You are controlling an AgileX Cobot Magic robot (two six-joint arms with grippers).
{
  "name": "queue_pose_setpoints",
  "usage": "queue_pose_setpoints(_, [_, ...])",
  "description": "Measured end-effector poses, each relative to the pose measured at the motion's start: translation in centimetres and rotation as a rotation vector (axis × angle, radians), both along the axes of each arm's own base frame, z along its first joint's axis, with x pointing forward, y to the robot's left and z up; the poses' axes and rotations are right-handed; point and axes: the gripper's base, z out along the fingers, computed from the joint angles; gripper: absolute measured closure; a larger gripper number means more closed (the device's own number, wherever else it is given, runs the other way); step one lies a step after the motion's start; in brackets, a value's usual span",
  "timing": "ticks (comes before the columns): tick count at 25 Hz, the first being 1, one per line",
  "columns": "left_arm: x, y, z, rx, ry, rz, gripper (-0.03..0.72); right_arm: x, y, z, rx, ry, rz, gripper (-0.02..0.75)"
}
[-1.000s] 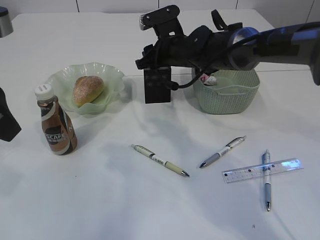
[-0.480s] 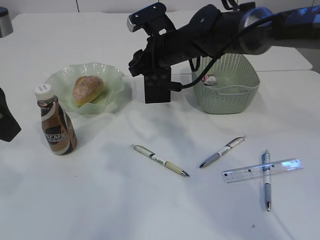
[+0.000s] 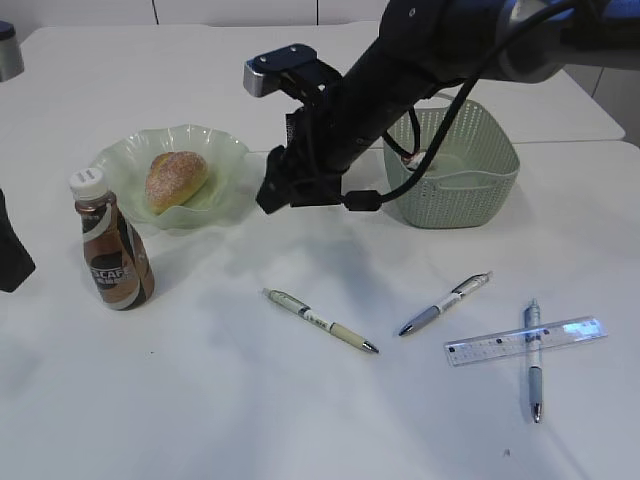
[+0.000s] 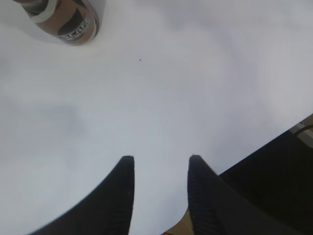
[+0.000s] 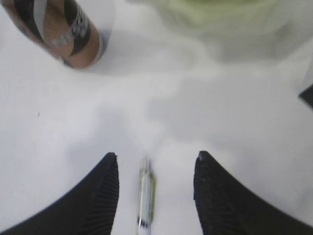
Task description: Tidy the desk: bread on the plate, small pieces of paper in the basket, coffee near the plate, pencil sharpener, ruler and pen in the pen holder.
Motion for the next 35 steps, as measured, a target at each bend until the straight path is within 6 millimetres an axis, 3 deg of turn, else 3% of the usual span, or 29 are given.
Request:
queue_pose_setpoints(7, [-0.2,0.1,-0.1,0.011,0.023,-0.001,0.438,-1.6,-2.0,-1.4,-0.225,0.264,-0.114,0.343])
queue_pose_setpoints(9, [-0.2,0.1,-0.1,0.013,0.027,-0.001,0.438,-2.0,-3.3,-1.8,-0.364,0.340,-0.209,0.343])
queue_pose_setpoints(14, [-0.2,0.1,-0.1,0.014,0.029,-0.001,0.438,-1.8,-4.9,-1.8,-0.498,0.339,-0.381,0.358])
queue_pose_setpoints(19, [-0.3,0.2,-0.1,0.018,0.036,-0.001,0.438,-2.1,-5.0,-0.6,-0.478,0.328,-0.410,0.376])
queue_pose_setpoints(23, [-0.4,0.2,-0.1,0.021,0.043,-0.001,0.438,-2.9,-5.2,2.8,-0.423,0.274,-0.423,0.376])
queue_pose_setpoints(27, [-0.4,0.2,-0.1,0.018,0.048,-0.001,0.438,-4.3,-5.7,4.6,-0.403,0.261,-0.427,0.377])
queue_pose_setpoints(29, [-0.5,0.1,-0.1,0.009,0.054,-0.001,0.438,-4.6,-5.9,4.7,-0.405,0.264,-0.426,0.377])
queue_pose_setpoints(33, [-0.5,0.0,-0.1,0.000,0.059,0.000,0.438,-8.3,-7.3,4.6,-0.438,0.319,-0.418,0.379])
queue_pose_setpoints(35, [-0.5,0.0,-0.1,-0.001,0.059,0.000,0.438,-8.7,-7.5,4.5,-0.443,0.326,-0.417,0.379])
